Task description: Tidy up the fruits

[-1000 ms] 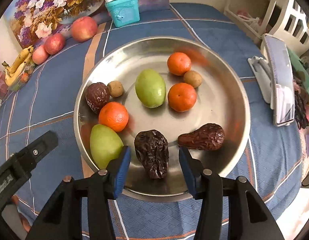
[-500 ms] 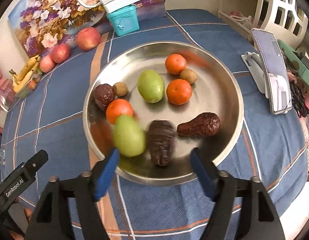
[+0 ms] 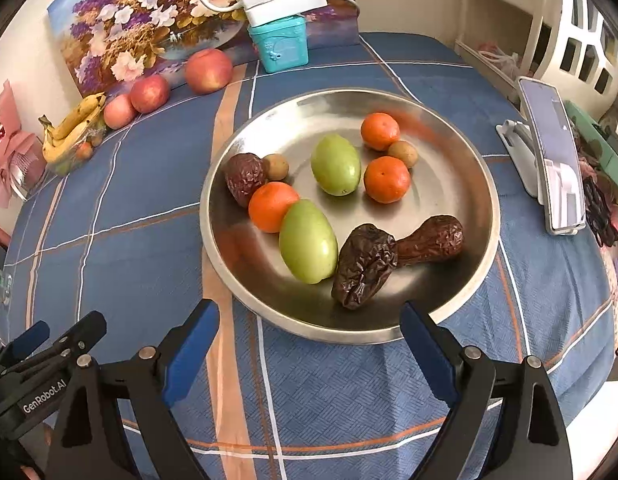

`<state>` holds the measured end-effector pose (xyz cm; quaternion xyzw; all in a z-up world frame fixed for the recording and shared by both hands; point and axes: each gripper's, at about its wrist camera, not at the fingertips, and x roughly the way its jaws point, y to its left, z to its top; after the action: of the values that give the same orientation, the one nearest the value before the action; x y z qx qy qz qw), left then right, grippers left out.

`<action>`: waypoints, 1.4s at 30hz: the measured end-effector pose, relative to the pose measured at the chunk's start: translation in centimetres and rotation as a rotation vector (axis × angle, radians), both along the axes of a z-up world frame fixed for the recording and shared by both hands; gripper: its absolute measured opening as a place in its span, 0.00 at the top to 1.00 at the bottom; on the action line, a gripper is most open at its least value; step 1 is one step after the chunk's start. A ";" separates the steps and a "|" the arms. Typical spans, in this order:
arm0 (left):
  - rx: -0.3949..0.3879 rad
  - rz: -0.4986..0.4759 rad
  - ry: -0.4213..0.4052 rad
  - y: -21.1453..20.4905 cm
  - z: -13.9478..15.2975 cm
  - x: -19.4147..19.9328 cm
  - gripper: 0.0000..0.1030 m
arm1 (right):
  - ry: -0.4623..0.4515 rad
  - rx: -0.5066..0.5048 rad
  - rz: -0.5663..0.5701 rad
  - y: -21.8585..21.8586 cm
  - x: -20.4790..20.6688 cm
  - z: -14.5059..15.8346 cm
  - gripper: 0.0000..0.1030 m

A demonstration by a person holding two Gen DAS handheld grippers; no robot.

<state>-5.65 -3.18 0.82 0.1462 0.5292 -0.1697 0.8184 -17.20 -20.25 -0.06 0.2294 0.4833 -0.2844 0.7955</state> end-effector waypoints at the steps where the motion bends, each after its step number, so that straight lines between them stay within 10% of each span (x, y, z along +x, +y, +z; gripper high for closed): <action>1: 0.011 0.003 0.002 -0.1 -0.1 0.0 0.00 | 0.002 0.000 0.002 0.0 0.1 0.0 0.11; 42: 0.052 0.038 0.027 0.5 0.0 0.6 0.00 | 0.030 -0.048 0.046 -0.1 0.8 -0.1 0.11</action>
<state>-5.04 -2.66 0.80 0.1552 0.5471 -0.1421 0.8102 -16.41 -20.34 -0.11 0.1949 0.4933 -0.2808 0.7999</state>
